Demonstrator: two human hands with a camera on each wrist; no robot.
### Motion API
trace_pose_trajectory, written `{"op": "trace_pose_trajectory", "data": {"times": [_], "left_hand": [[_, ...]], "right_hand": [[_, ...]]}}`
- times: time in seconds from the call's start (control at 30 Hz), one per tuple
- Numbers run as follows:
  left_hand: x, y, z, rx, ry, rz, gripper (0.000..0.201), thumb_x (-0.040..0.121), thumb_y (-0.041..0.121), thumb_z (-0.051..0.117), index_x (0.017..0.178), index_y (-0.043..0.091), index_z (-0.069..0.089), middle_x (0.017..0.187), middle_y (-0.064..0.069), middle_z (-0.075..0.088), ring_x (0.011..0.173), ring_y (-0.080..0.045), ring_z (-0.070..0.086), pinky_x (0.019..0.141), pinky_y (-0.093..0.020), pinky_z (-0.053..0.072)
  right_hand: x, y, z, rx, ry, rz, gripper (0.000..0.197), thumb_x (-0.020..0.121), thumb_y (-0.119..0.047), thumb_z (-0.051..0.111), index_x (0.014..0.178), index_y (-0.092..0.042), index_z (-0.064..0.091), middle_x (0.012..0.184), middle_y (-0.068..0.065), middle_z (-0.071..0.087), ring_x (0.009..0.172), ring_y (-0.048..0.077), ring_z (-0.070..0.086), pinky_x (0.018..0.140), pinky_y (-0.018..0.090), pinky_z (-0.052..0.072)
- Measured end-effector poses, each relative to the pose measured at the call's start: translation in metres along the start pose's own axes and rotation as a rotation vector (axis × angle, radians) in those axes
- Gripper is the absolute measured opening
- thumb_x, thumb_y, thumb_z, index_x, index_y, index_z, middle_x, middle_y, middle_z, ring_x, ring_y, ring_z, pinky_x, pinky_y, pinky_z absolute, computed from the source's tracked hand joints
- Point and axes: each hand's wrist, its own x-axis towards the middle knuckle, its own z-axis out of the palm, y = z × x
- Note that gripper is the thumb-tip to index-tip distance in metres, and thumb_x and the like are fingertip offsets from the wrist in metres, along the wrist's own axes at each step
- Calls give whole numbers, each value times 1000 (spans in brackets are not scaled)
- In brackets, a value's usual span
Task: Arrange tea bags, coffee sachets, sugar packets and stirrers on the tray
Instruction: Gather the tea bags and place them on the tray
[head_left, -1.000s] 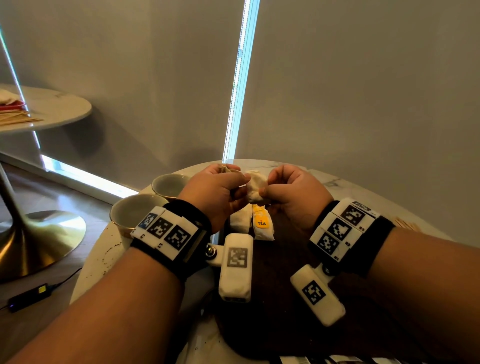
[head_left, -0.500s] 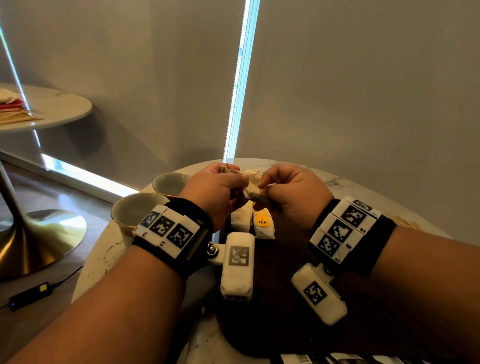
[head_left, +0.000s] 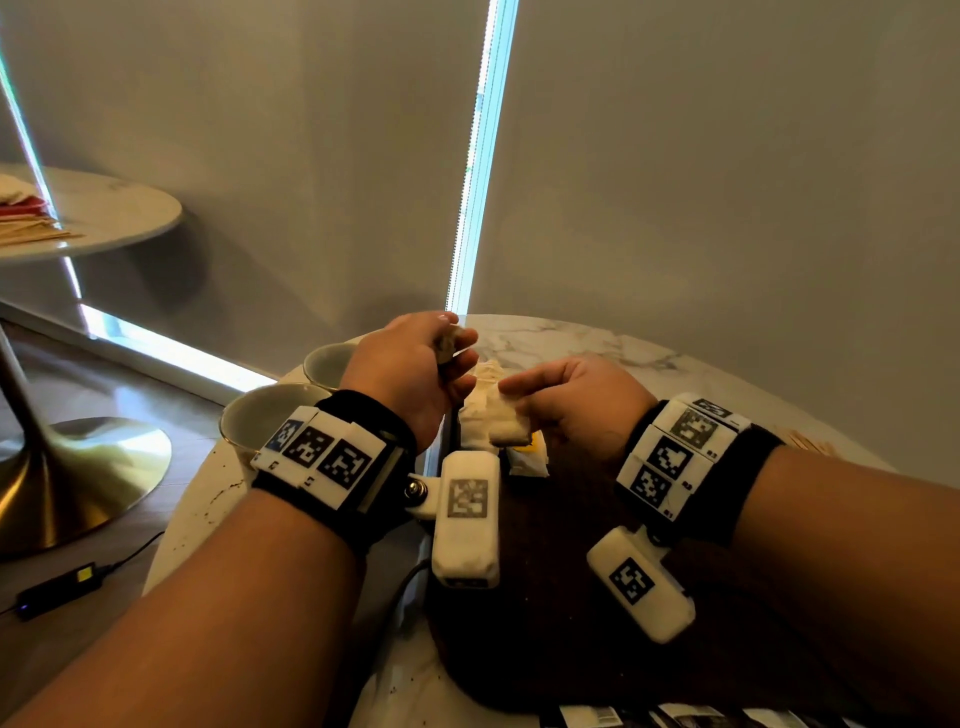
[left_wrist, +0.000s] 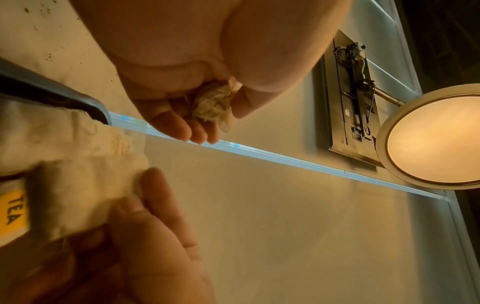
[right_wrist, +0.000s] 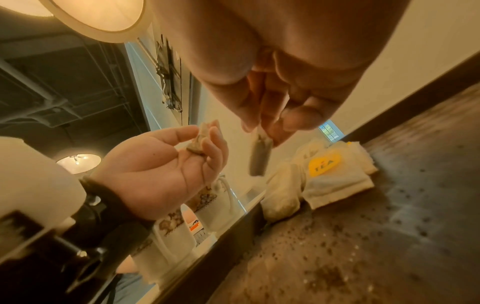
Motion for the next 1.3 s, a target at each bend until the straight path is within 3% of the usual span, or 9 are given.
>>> {"op": "trace_pose_trajectory", "data": {"times": [0.1, 0.23, 0.33, 0.43, 0.53, 0.8, 0.93, 1.1, 1.3], "left_hand": [[0, 0, -1, 16, 6, 10, 14, 103, 20, 49, 107, 15, 61, 93, -6, 70, 81, -19, 65, 64, -32, 52], [1, -1, -3, 31, 8, 4, 17, 102, 21, 51, 108, 16, 66, 96, -5, 72, 84, -19, 67, 65, -32, 54], [2, -1, -1, 16, 14, 6, 16, 101, 21, 53, 106, 15, 67, 95, -6, 70, 81, -19, 67, 62, -30, 54], [2, -1, 0, 15, 21, 2, 16, 101, 21, 53, 107, 15, 67, 97, -7, 70, 82, -19, 67, 63, -31, 53], [1, 0, 1, 13, 21, -6, 17, 102, 21, 53, 109, 14, 66, 98, -7, 69, 83, -20, 66, 65, -31, 53], [-1, 0, 2, -8, 16, -15, 16, 101, 20, 53, 110, 13, 65, 94, -7, 67, 78, -17, 65, 63, -28, 55], [-2, 0, 2, -11, 14, -13, 17, 102, 20, 53, 110, 12, 65, 95, -7, 67, 80, -18, 65, 64, -28, 55], [-2, 0, 3, -33, 1, -12, 17, 102, 19, 50, 110, 11, 63, 92, -7, 64, 77, -18, 63, 65, -28, 53], [0, -2, 2, -31, 24, -11, 22, 103, 20, 45, 104, 13, 66, 98, -9, 64, 79, -19, 66, 63, -27, 56]], "right_hand": [[-3, 1, 5, -103, -104, 23, 30, 83, 5, 67, 88, -22, 79, 84, 2, 75, 55, 8, 63, 50, 22, 47], [3, 3, 14, -240, -173, 56, 39, 81, 8, 67, 77, -30, 79, 100, 2, 73, 88, 24, 72, 76, 36, 63], [6, -1, 17, -308, -203, 97, 43, 86, 6, 64, 73, -32, 79, 99, -2, 73, 92, 21, 71, 82, 36, 62], [6, -9, 16, -342, -215, 93, 29, 90, 1, 62, 100, -21, 78, 85, -12, 67, 67, -1, 63, 61, 13, 51], [10, -7, 15, -357, -195, 72, 27, 91, -2, 60, 109, -16, 74, 69, -10, 62, 46, -1, 54, 45, 14, 41], [2, -8, 12, 16, -202, 204, 16, 92, 9, 57, 101, -1, 66, 79, 9, 64, 63, 19, 61, 53, 22, 54], [-2, -9, 10, -55, -114, 159, 18, 91, 8, 60, 98, -6, 68, 91, 14, 68, 77, 23, 70, 66, 29, 62], [-5, -13, 7, -25, -133, 176, 15, 93, 6, 56, 86, -4, 65, 75, 11, 62, 58, 16, 62, 44, 21, 50], [-10, -13, 16, -12, -271, 239, 16, 95, 3, 55, 97, -4, 70, 96, 15, 72, 72, 17, 70, 76, 32, 60]]}}
